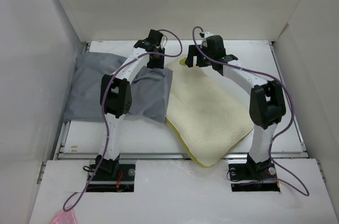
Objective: Put the pillow into the pillowcase
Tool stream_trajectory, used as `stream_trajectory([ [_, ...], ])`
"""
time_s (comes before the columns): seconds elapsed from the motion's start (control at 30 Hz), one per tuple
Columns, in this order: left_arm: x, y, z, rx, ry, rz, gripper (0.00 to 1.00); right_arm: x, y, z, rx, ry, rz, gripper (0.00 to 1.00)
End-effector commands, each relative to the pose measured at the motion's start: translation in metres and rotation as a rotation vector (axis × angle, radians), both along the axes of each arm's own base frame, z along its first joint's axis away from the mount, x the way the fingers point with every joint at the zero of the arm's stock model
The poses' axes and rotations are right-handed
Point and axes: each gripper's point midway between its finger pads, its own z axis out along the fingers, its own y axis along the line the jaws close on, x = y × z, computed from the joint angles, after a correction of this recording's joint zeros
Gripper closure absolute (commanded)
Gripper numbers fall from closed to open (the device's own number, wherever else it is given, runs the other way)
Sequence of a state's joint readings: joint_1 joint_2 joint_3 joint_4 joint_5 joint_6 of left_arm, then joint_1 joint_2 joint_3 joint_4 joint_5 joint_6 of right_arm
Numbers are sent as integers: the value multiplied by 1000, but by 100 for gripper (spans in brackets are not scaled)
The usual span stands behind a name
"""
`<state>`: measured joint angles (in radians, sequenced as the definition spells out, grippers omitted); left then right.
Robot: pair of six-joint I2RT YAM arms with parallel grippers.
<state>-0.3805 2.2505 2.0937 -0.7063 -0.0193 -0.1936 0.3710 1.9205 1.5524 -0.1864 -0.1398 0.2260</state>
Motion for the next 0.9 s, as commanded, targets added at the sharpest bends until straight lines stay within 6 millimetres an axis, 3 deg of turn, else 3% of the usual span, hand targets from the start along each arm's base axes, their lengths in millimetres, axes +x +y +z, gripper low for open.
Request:
stream_trajectory([
  [0.0, -6, -12, 19, -60, -24, -72, 74, 31, 19, 16, 94, -53, 39, 7],
  [0.03, -5, -10, 19, -50, -28, -64, 91, 36, 26, -4, 98, -24, 62, 7],
  [0.07, -5, -11, 14, -53, -17, -54, 100, 36, 31, -11, 110, -9, 88, 7],
  [0.1, -1, -13, 20, -61, -40, -55, 100, 38, 41, -9, 139, -11, 136, 7],
  [0.17, 12, -19, 41, -88, -107, -74, 100, 38, 51, -29, 161, 18, 186, 13],
  [0.2, 18, -16, 50, -95, -129, -66, 100, 33, 60, -29, 184, 9, 257, 22],
  [0.23, 26, -19, 66, -105, -174, -74, 100, 33, 66, -24, 202, -31, 295, 39],
  [0.27, 29, -22, 76, -113, -199, -92, 100, 31, 70, -28, 219, -35, 325, 91],
  [0.3, 32, -23, 85, -121, -221, -92, 100, 27, 74, -20, 234, -64, 363, 100],
  [0.33, 34, -25, 93, -133, -236, -99, 100, 7, 78, -27, 269, -52, 435, 100],
  [0.37, 39, -27, 106, -138, -278, -110, 100, 2, 83, 17, 306, -202, 494, 100],
  [0.43, 39, -32, 115, -165, -291, -130, 100, -26, 84, 39, 336, -291, 601, 100],
  [0.47, 40, -38, 124, -175, -317, -140, 100, -39, 82, 33, 337, -297, 625, 100],
  [0.5, 39, -41, 134, -192, -335, -151, 100, -48, 80, 44, 331, -322, 654, 100],
  [0.53, 37, -41, 141, -196, -347, -164, 100, -59, 86, 44, 329, -319, 696, 100],
  [0.57, 33, -55, 144, -205, -359, -187, 100, -79, 95, 36, 338, -294, 756, 100],
  [0.6, 31, -62, 156, -217, -387, -201, 100, -88, 102, 43, 342, -325, 778, 100],
  [0.67, 28, -69, 162, -209, -407, -220, 100, -108, 122, 36, 328, -338, 822, 100],
  [0.8, 19, -90, 170, -235, -415, -236, 100, -127, 139, 41, 327, -362, 893, 100],
  [0.87, 21, -84, 167, -193, -419, -176, 100, -126, 135, 52, 317, -390, 861, 100],
])
